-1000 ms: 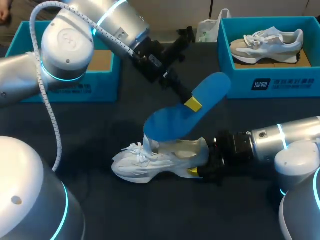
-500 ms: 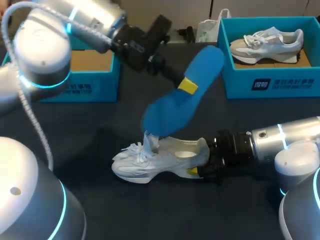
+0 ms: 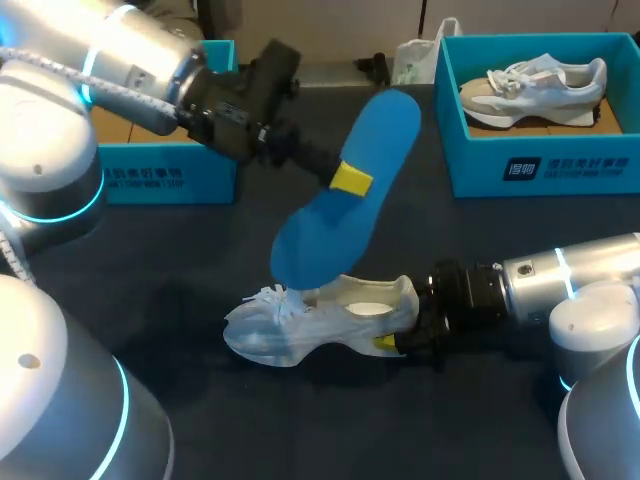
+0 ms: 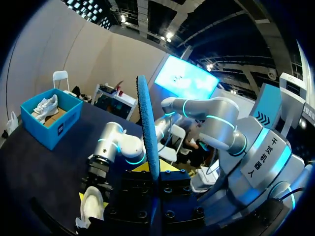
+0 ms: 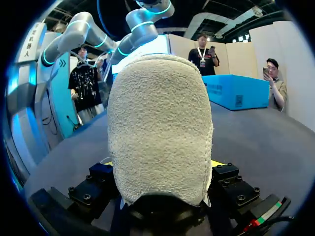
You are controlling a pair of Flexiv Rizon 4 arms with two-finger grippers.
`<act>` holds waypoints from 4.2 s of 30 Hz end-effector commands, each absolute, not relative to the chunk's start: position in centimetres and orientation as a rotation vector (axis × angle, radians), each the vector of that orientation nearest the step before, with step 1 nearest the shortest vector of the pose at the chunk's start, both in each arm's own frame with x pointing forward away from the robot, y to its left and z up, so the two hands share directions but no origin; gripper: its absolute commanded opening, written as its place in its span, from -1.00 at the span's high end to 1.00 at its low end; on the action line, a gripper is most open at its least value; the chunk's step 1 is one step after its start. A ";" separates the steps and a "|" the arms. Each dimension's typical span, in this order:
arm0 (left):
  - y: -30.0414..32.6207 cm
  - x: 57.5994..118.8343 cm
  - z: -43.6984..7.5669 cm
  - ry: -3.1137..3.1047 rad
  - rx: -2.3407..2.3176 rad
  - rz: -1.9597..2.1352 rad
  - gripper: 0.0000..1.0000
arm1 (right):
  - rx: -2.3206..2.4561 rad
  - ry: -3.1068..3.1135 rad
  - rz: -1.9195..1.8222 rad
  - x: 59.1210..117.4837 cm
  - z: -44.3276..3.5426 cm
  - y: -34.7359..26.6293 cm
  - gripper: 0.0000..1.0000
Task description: Take the shoe out of the shoebox, open the shoe tongue, remove and reinsert the insole, then place the shoe into the shoebox
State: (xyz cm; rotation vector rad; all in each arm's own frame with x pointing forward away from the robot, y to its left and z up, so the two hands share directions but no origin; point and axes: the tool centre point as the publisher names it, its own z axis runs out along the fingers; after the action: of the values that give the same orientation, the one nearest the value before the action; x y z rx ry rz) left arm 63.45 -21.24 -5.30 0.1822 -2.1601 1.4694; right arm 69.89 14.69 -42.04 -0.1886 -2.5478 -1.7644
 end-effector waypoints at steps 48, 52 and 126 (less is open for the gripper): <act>-15.4 60.1 2.3 -1.886 0.331 1.811 1.00 | -0.191 -2.551 -1.758 69.8 -42.0 14.8 1.00; -15.4 60.1 2.3 -1.886 0.331 1.811 1.00 | -0.191 -2.551 -1.758 69.8 -42.0 14.8 1.00; -15.4 60.1 2.3 -1.886 0.331 1.811 1.00 | -0.239 -3.007 0.102 70.0 -31.3 14.8 -1.00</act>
State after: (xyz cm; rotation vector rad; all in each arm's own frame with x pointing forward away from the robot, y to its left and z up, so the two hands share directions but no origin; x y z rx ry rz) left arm 59.96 -15.19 2.33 0.3340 -1.8884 1.8101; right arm 70.21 14.44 -31.50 -0.2572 -3.0029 -0.2791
